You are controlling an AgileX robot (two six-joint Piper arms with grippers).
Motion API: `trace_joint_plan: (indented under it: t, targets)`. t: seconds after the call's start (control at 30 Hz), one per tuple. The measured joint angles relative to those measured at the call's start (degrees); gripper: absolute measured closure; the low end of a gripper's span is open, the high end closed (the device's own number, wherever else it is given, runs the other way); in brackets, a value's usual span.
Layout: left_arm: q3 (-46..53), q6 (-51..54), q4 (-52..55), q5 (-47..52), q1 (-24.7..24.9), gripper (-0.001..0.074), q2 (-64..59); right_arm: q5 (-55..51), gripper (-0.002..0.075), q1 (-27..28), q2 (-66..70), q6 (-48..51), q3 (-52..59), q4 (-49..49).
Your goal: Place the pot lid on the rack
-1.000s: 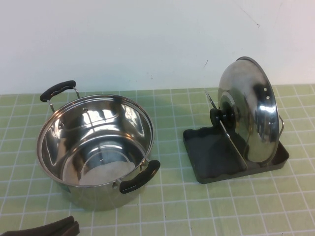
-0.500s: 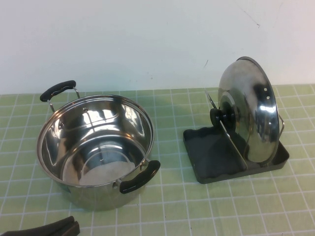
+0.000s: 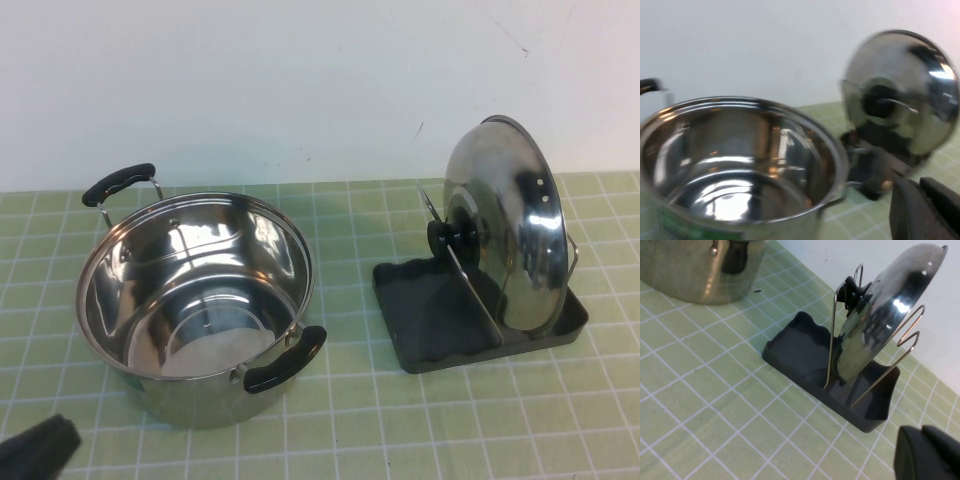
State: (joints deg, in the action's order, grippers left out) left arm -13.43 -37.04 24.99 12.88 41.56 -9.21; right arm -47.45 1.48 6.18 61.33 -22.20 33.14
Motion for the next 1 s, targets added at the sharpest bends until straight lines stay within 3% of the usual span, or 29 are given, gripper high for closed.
trace_joint_plan:
  t: [0.27,0.47,0.67,1.0]
  targets:
    - [5.70,12.19,-15.47,-0.94,-22.34,0.0736,4.92,0.00,0.0725,0.00,0.00,0.00,0.00,0.00]
    - [10.61,17.47,-21.50,-1.61,-33.31,0.0736,9.08,0.00,0.0725,0.00,0.00,0.00,0.00,0.04]
    - [14.33,18.43,-24.36,0.71,-38.41,0.0737,9.87,0.00,0.0726,0.00,0.00,0.00,0.00,0.17]
    - [14.48,18.90,-24.57,4.63,-39.23,0.0737,9.99,0.00,0.0726,0.00,0.00,0.00,0.00,0.26]
